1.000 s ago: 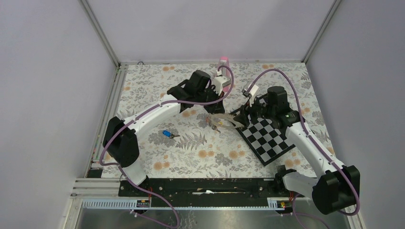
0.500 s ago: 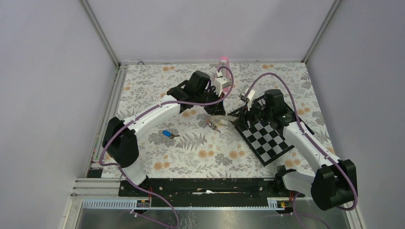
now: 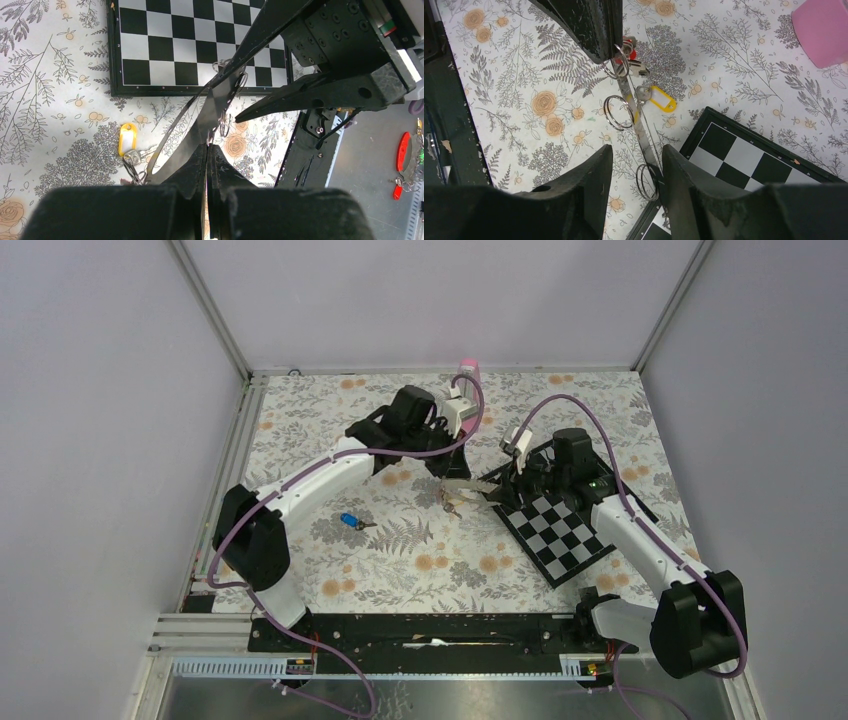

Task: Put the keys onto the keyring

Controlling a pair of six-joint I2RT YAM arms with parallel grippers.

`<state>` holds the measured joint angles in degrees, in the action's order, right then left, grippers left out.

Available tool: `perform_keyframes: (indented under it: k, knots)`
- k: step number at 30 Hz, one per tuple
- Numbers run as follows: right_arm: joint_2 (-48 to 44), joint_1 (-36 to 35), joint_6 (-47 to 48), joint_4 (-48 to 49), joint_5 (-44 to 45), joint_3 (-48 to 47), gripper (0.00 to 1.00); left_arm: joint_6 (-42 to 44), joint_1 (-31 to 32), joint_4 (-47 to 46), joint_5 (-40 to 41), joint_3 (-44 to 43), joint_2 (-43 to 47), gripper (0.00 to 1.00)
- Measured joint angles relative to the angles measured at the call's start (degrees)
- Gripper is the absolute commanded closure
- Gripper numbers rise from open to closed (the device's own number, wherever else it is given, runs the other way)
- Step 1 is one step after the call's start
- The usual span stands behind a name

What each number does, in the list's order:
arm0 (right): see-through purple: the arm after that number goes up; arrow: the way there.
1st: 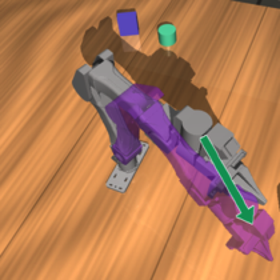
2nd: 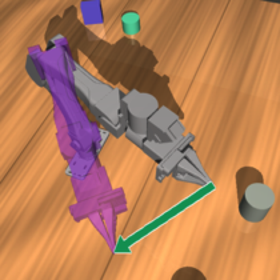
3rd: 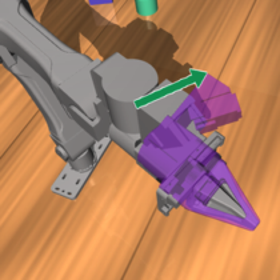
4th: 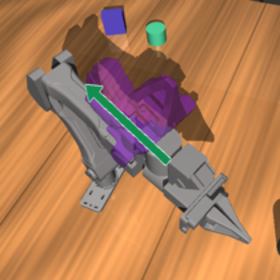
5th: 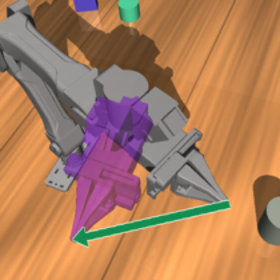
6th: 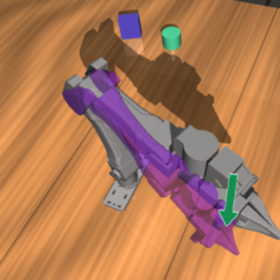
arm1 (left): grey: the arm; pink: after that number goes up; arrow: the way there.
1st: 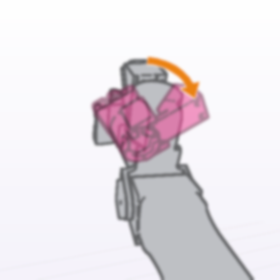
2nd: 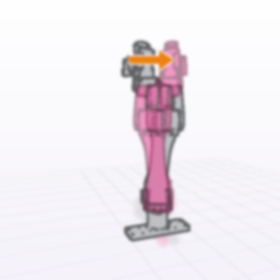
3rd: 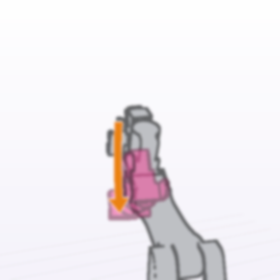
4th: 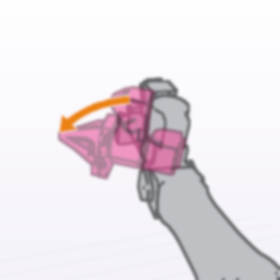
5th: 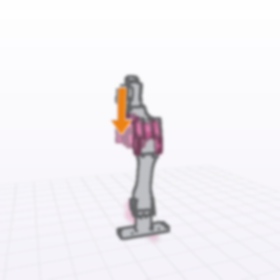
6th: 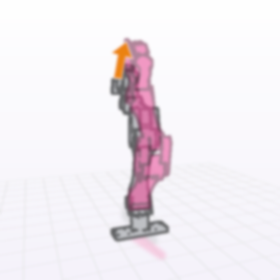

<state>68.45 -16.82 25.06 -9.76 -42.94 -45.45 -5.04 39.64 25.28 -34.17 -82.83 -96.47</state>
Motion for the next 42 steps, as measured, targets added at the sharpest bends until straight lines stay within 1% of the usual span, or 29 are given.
perform_keyframes:
  k: [1,2,4,5,6,7,19,29,42]
  knots:
    - [0.00,0.00,0.24,0.00,-0.02,0.00,0.57,0.00,-0.09,-0.09,-0.20,0.00,0.00,1.00]
    - [0.00,0.00,0.48,0.00,-0.07,0.00,0.62,0.00,-0.17,-0.20,-0.37,0.00,0.00,1.00]
    - [0.09,0.00,0.81,0.00,-0.28,0.00,0.77,0.00,-0.35,-0.20,-0.61,0.00,0.00,1.00]
    - [0.15,0.00,0.92,-0.04,-0.42,0.00,0.90,-0.02,-0.42,-0.22,-0.70,0.00,0.00,1.00]
    - [0.20,0.00,1.07,-0.09,-0.68,0.00,0.99,0.00,-0.55,-0.22,-0.79,0.00,0.00,1.00]
    - [0.26,0.00,1.03,-0.28,-1.20,0.00,1.00,-0.02,-0.61,-0.24,-0.81,0.02,0.00,1.00]
    - [0.28,0.00,-1.90,-0.63,-1.18,-0.66,1.00,2.95,-0.66,1.55,1.73,-0.22,-0.02,1.00]
    - [1.33,0.00,-4.90,-0.68,0.55,-2.05,1.00,5.88,1.42,2.60,8.44,-2.62,-1.05,1.00]
    - [2.16,-0.11,-6.64,-0.74,3.45,-2.08,1.00,6.08,4.28,5.44,16.63,-6.99,-4.42,1.00]
